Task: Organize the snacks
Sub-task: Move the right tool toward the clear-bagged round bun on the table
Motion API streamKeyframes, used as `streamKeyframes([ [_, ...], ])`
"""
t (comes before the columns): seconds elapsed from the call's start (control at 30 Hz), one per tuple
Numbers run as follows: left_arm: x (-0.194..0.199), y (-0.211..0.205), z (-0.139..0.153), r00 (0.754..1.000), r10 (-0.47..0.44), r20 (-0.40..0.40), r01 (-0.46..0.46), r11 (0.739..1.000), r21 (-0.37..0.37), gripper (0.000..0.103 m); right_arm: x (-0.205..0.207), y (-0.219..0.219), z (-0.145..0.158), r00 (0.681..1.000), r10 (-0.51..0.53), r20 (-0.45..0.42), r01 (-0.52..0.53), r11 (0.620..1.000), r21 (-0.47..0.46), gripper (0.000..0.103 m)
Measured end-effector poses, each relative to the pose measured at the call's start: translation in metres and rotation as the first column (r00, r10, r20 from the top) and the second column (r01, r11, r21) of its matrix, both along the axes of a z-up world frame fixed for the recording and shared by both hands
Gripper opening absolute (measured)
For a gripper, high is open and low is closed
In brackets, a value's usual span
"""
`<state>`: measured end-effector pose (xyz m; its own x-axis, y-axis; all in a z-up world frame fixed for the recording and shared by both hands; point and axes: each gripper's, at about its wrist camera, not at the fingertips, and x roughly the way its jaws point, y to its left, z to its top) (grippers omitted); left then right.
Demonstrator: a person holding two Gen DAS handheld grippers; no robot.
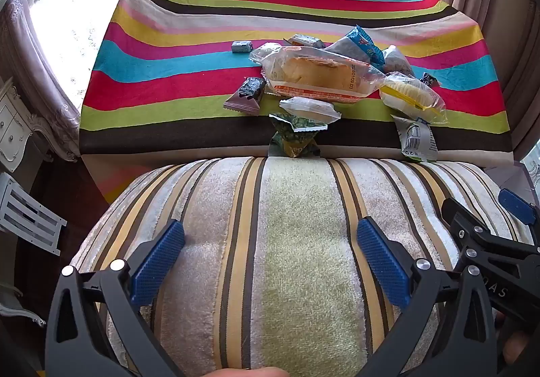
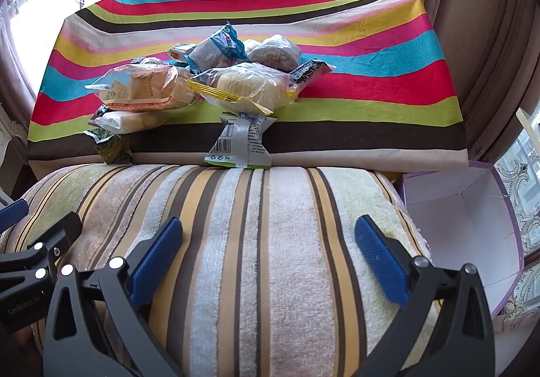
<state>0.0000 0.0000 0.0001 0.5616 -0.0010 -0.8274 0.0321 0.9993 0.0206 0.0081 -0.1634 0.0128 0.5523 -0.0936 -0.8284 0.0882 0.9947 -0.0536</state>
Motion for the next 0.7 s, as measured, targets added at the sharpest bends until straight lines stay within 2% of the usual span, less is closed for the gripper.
streamKeyframes([
  [0.5, 0.0000, 0.0000, -0.0001, 1.000, 0.000, -0.002, 0.000, 1.000, 0.000, 0.099, 0.0011, -0.0002, -0.0007, 1.000, 0.000, -0.004, 0.000, 1.000, 0.001, 0.102],
  [0.7, 0.0021, -0.0013, 0.0006, 1.000, 0.000, -0.025, 0.000, 1.000, 0.006, 0.099, 0.0069, -0.0088, 0.0001, 0.999, 0.016, -0.052, -0.014, 0.999, 0.036, 0.102],
])
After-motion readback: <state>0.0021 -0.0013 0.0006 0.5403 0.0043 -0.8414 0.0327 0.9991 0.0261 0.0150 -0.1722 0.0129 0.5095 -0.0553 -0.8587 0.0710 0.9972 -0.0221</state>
